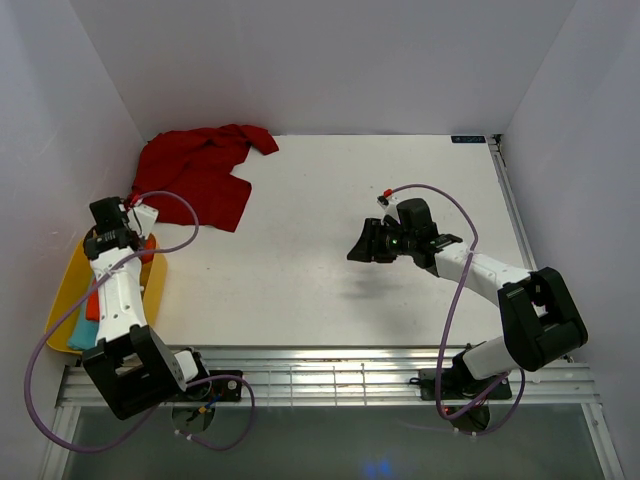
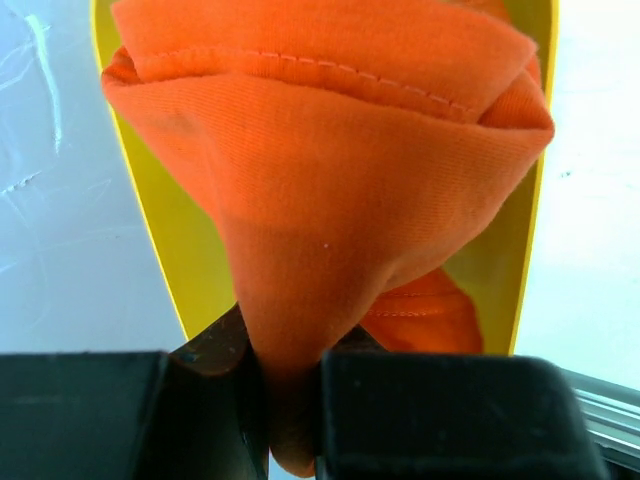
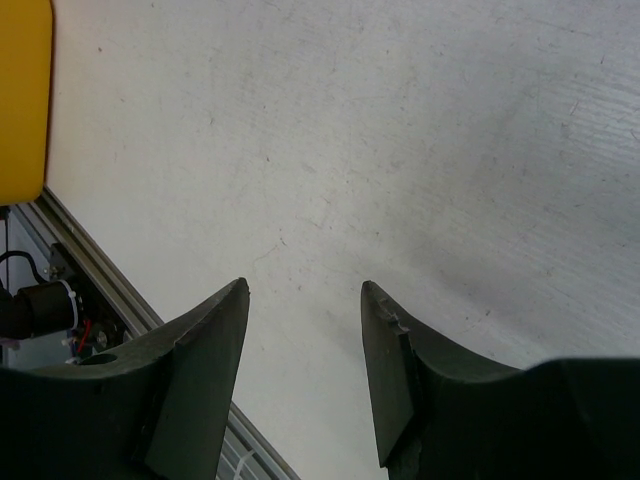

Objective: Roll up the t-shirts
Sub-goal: Place the T-shirt in the bin.

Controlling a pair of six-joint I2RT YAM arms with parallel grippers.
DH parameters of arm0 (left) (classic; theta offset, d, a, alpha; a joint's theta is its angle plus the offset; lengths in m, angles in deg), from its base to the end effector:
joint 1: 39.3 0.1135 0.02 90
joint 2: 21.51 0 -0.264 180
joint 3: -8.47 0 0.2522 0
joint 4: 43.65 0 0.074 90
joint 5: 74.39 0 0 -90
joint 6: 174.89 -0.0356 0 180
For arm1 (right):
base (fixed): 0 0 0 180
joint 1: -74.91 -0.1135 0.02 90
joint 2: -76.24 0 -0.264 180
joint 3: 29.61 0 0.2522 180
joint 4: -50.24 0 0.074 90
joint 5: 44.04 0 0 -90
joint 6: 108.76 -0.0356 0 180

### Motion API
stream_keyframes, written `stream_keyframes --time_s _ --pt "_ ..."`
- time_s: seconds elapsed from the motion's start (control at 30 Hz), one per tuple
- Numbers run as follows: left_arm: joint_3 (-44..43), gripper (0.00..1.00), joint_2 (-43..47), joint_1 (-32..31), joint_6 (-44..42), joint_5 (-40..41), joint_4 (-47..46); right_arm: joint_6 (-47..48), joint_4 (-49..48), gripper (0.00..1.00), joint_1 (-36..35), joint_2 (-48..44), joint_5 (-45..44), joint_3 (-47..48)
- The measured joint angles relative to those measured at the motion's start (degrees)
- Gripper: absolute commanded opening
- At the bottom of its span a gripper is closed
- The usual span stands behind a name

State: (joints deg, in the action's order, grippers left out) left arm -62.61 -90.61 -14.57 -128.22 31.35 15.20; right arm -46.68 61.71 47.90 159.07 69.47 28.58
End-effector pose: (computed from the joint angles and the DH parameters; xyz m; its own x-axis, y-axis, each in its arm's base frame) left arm 0.2113 0.1079 0.2782 -0.9220 0.3025 -0.2417 0.1311 0.8312 0.5403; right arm 0.2630 0.1500 0.2074 -0.7934 0.0775 -0.6038 -0.3758 0.7179 0.5860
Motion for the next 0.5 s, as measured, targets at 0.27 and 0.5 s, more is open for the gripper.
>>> stream_keyframes --time_s 0.27,0.5 --pt "8.9 0.0 1.8 0.7 -5.3 -1.7 -1.4 0.0 0.8 0.55 0.0 0.1 -0.2 0.1" --pt "13.4 0.0 2.3 0.7 -3.8 -3.6 -2.5 -0.1 0.9 0.55 0.0 0.2 -0.2 0.1"
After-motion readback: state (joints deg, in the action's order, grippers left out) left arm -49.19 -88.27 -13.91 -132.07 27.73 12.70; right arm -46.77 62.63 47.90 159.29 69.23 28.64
